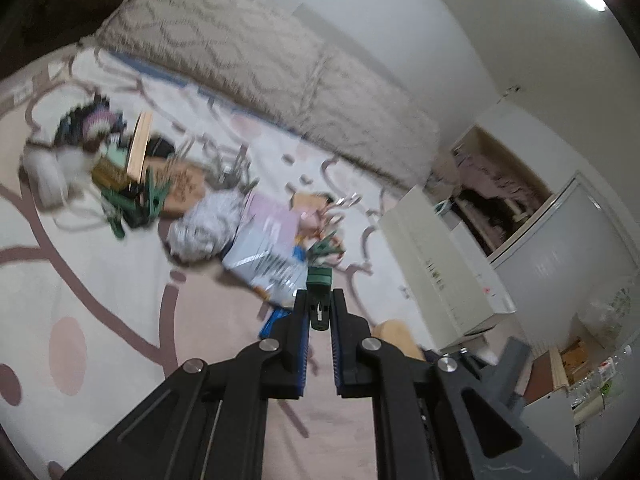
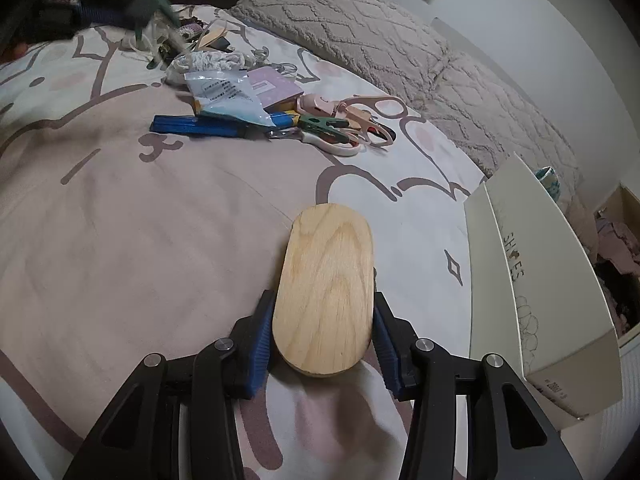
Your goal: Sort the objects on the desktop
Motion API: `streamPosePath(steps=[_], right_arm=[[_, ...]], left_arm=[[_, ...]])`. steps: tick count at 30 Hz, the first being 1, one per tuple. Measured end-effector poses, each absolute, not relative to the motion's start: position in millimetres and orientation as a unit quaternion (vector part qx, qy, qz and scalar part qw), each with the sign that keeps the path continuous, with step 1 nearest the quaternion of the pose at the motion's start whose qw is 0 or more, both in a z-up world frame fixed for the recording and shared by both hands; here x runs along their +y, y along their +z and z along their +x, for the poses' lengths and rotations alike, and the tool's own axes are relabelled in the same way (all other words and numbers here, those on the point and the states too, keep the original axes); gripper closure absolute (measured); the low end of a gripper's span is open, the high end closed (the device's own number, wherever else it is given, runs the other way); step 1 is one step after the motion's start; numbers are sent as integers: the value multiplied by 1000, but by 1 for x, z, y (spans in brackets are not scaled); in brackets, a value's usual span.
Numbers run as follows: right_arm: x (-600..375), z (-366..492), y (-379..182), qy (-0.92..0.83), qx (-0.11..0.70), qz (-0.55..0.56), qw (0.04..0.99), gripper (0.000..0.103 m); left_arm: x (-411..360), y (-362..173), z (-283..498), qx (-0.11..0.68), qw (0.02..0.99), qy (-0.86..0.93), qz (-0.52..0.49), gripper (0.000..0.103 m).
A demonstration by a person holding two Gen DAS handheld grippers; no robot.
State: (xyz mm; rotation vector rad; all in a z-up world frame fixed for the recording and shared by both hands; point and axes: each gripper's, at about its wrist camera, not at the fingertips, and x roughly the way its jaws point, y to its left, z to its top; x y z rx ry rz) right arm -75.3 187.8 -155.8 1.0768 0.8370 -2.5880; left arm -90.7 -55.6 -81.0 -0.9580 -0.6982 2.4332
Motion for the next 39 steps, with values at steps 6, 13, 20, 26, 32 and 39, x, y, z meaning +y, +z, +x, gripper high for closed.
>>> streamPosePath(steps=[6,13,20,26,32,39], right_arm=[[188,-76,-157,-880,279,369,110,55],[188,-67,-153,-879,268,370,140,55],[179,-41,-149,-870,277,373,168,55],[185,-24,-144,-863,252,392,194,55],[197,-11,-142,-864,193,415,211,55],[207,2,-141,-883,164,403,177,25]], left_arm=[[-55,-62,-78,-229,216,892,-326,93],[-41,-63,-63,-196,210,901,-326,93],[-25,-74,-49,-184,221,895,-341,93],[-9,-86,-37,-168,229,888,-361,93],[1,-103,-33,-159,226,881,-385,93],[11,-111,-33,-141,220,881,-396,93]])
